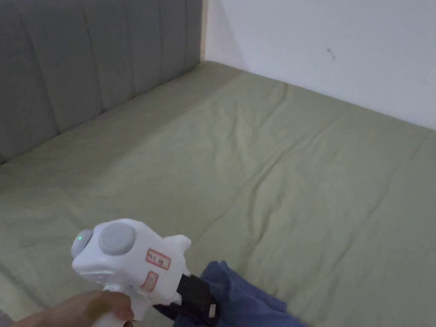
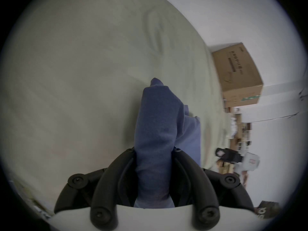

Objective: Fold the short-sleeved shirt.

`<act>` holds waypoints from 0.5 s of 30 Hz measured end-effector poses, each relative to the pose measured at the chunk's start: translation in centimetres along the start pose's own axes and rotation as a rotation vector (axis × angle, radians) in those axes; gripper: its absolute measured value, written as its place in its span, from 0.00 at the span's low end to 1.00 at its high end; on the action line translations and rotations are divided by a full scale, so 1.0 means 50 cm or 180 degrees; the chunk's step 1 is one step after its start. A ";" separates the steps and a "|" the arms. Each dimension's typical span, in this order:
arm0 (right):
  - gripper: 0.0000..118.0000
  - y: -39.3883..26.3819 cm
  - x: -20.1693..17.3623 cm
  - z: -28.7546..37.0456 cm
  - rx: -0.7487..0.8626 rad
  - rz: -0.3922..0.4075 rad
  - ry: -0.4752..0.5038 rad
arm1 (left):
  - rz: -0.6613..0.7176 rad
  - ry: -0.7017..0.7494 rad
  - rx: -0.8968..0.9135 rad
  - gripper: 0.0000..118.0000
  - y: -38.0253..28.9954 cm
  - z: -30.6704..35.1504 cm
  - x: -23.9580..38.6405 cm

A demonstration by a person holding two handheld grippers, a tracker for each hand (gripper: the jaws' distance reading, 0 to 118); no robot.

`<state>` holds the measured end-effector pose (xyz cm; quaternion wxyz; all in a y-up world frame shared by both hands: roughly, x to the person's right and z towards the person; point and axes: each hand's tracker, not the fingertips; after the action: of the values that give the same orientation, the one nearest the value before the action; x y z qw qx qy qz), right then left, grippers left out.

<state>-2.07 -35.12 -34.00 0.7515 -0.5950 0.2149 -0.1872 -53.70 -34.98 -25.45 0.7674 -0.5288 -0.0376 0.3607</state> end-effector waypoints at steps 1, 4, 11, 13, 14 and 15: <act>0.00 -0.003 -0.002 -0.003 -0.0027 0.0004 -0.0039 | -0.0043 0.0203 0.0050 0.24 0.014 0.031 -0.024; 0.00 -0.008 -0.010 -0.020 -0.0196 -0.0086 -0.0179 | -0.0039 0.0690 0.0163 0.24 0.047 0.110 -0.103; 0.00 -0.004 -0.049 -0.068 -0.0382 -0.0037 -0.0389 | 0.0202 0.1406 0.0408 0.24 0.111 0.246 -0.256; 0.00 0.003 -0.066 -0.080 -0.0407 -0.0017 -0.0393 | 0.0223 0.1603 0.0398 0.24 0.135 0.263 -0.281; 0.00 0.005 -0.074 -0.085 -0.0425 -0.0007 -0.0385 | 0.0230 0.1658 0.0385 0.24 0.142 0.268 -0.286; 0.00 0.007 -0.083 -0.087 -0.0441 0.0019 -0.0369 | 0.0227 0.1679 0.0381 0.24 0.152 0.273 -0.293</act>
<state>-7.89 -36.34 -34.78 0.7203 -0.6547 0.1853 -0.1349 -74.39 -31.60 -21.08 0.7674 -0.5591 0.2036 0.2388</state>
